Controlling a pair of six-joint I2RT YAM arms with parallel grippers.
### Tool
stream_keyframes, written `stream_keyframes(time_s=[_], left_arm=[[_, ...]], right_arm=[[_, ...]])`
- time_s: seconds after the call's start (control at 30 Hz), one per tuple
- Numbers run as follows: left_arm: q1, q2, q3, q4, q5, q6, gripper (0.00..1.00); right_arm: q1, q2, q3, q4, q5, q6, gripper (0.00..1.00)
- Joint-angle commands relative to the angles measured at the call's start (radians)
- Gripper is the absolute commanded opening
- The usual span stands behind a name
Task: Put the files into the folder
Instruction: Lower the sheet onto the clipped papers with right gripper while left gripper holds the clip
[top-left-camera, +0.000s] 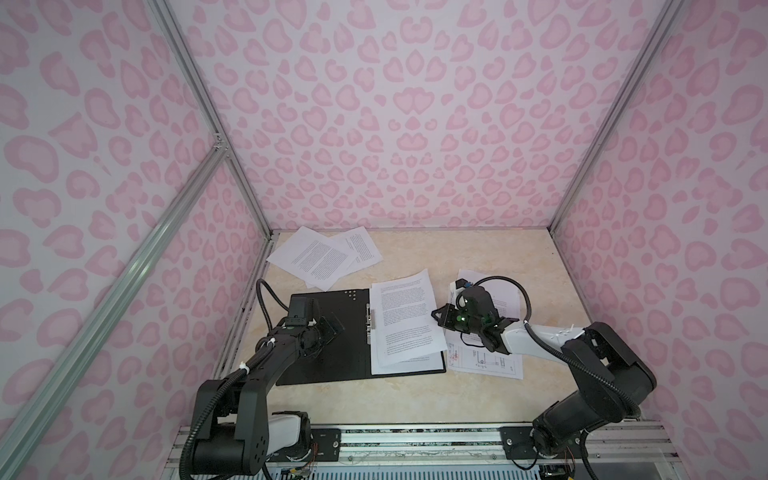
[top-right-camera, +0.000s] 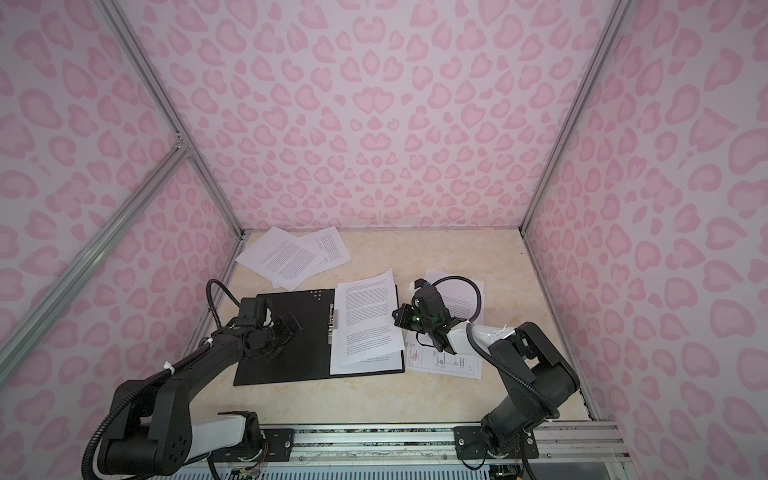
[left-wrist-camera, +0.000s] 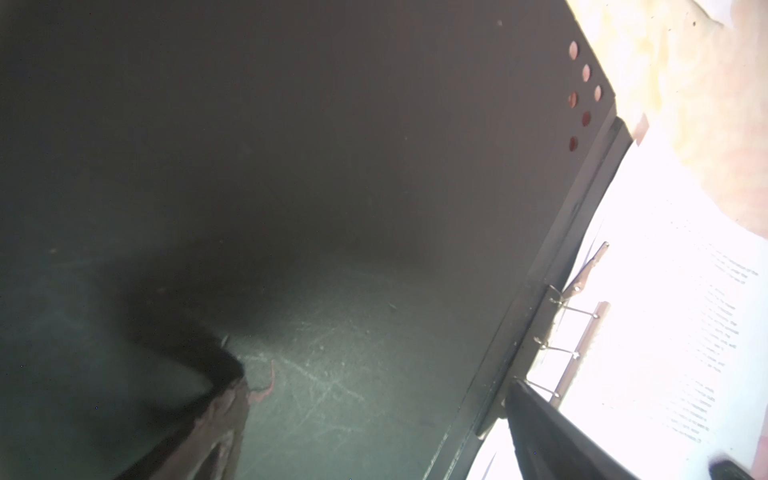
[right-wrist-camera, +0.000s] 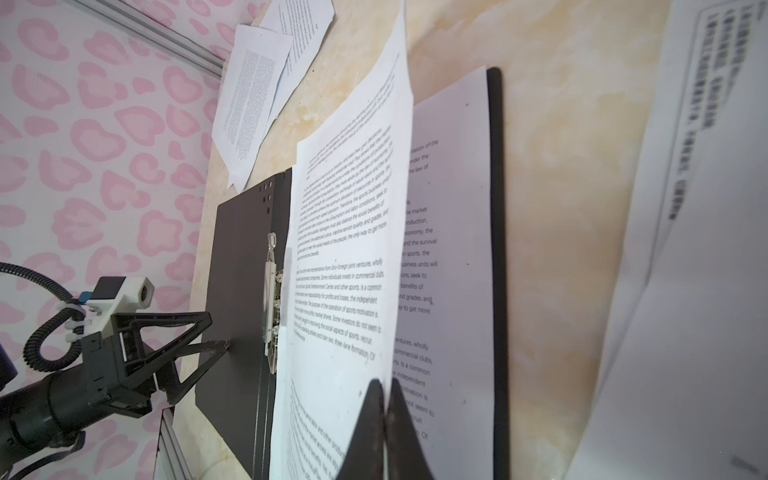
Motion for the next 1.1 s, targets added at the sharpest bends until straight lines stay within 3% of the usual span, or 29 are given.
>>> stream_keyframes(time_s=[0.0, 1.07], left_arm=[[0.001, 0.011, -0.014, -0.040, -0.025, -0.012, 0.97], [0.002, 0.008, -0.050, -0.040, -0.043, -0.066, 0.97]], right_arm=[[0.014, 0.003, -0.010, 0.025, 0.031, 0.018, 0.00], [0.090, 0.005, -0.100, 0.086, 0.104, 0.061, 0.00]])
